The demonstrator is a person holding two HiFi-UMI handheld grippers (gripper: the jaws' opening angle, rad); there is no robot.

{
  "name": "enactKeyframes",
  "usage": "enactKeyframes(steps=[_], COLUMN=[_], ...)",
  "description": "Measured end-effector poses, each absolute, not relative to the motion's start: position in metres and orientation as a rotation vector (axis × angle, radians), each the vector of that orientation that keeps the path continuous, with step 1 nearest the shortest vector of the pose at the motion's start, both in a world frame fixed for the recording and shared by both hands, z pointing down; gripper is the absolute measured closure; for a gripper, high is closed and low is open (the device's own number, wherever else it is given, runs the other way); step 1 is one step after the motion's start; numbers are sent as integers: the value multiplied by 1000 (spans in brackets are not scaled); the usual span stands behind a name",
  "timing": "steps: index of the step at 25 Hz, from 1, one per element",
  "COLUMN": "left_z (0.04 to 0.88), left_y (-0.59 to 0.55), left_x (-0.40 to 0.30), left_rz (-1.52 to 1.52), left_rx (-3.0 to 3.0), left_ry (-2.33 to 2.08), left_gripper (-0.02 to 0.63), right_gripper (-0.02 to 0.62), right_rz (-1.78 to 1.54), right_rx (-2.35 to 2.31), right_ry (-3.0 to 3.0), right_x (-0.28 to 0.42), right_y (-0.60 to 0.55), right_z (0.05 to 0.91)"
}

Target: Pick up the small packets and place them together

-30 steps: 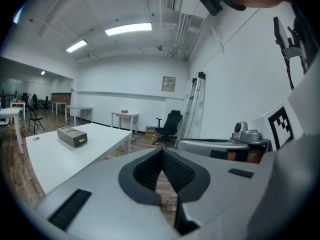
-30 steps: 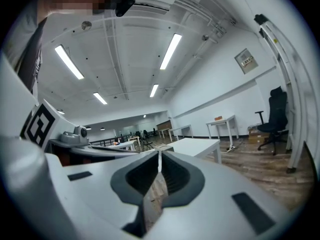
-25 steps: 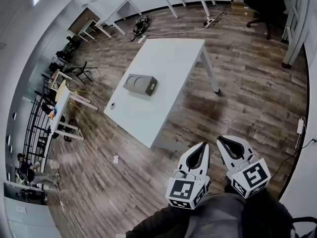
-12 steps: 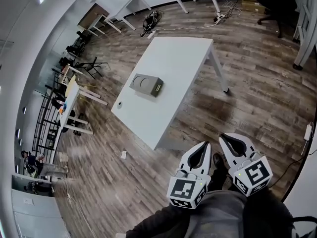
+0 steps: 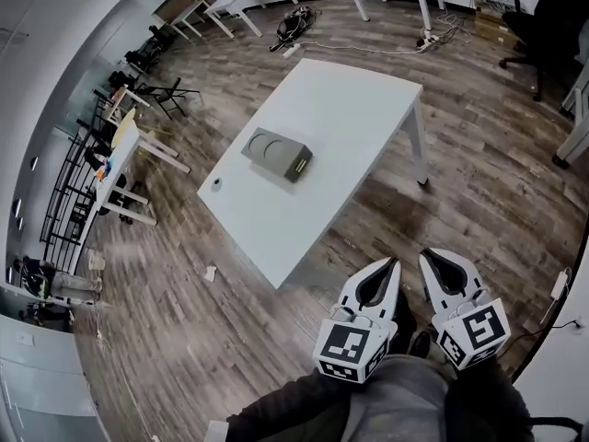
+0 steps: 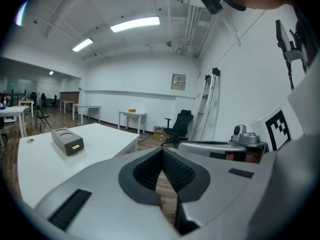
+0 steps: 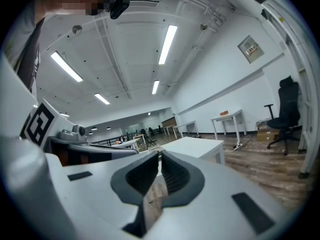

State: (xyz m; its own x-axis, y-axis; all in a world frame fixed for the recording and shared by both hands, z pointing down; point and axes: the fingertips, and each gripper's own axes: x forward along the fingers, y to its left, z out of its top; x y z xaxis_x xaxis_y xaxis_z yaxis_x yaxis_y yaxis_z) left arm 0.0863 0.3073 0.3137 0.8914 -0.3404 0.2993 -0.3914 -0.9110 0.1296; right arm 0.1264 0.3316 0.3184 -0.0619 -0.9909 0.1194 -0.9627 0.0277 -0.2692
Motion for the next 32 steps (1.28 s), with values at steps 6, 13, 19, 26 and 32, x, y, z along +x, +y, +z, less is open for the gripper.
enactKeyframes(steps=[6, 13, 19, 26, 32], left_z=[335, 341, 336, 318, 324], left_y=[241, 160, 118, 87, 60], left_x=[80, 73, 58, 37, 26], left_rz=[422, 321, 238, 175, 181], left_rx=[2798, 2724, 2676, 2636, 2570], left_ry=[-653, -756, -833, -990, -1139], left_gripper=[603, 603, 603, 603, 603], right_gripper=[578, 578, 578, 578, 578], right_rz=[-528, -546, -530, -438, -377], right_rx=[-1987, -1908, -1843, -1708, -1564], right_ry=[2297, 2483, 2619, 2759, 2822], right_x=[112, 95, 77, 56, 51], right_y=[266, 183, 141, 106, 73], right_z=[345, 353, 347, 325, 320])
